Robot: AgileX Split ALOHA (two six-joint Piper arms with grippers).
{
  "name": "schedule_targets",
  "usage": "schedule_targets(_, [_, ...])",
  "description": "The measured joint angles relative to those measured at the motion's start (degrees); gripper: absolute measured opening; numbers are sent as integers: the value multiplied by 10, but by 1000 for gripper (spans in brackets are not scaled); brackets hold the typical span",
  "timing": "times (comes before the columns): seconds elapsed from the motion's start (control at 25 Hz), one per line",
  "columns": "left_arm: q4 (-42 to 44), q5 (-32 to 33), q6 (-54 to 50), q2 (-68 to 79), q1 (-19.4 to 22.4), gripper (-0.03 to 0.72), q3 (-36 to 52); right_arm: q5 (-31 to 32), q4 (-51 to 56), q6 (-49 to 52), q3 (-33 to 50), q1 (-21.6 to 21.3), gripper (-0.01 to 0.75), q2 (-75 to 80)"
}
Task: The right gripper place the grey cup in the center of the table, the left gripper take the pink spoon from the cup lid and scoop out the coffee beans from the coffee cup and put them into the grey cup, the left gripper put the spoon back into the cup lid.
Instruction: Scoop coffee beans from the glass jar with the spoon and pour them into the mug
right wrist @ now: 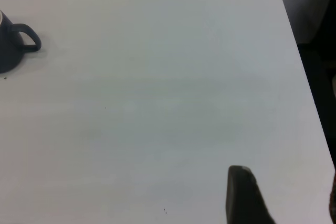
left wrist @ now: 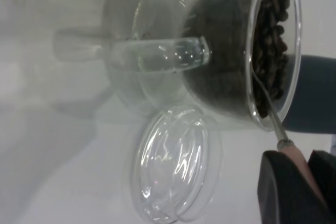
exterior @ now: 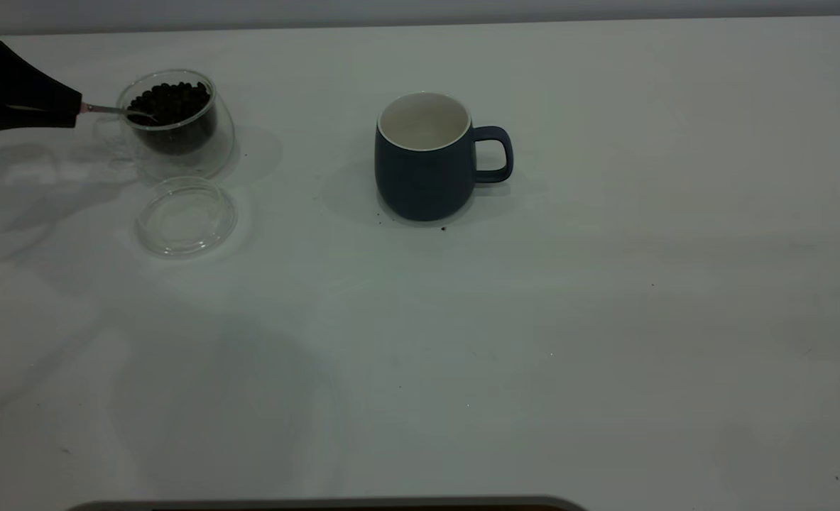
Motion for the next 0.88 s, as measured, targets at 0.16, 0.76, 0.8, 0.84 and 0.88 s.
schedule_targets(0.16, [-15, 12, -1, 0, 15, 107, -1, 0, 0, 0, 0, 0, 420, 0])
schedule_targets(0.76, [-20, 57, 2, 0, 26, 107, -1, 0, 0, 0, 0, 0, 420, 0])
schedule_targets(0.8, [-20, 61, 2, 0, 26, 107, -1, 0, 0, 0, 0, 0, 420, 0])
schedule_targets(0.84, [-22, 63, 2, 0, 26, 107, -1, 0, 0, 0, 0, 0, 420, 0])
schedule_targets(0.88, [-26, 64, 2, 0, 26, 107, -1, 0, 0, 0, 0, 0, 420, 0])
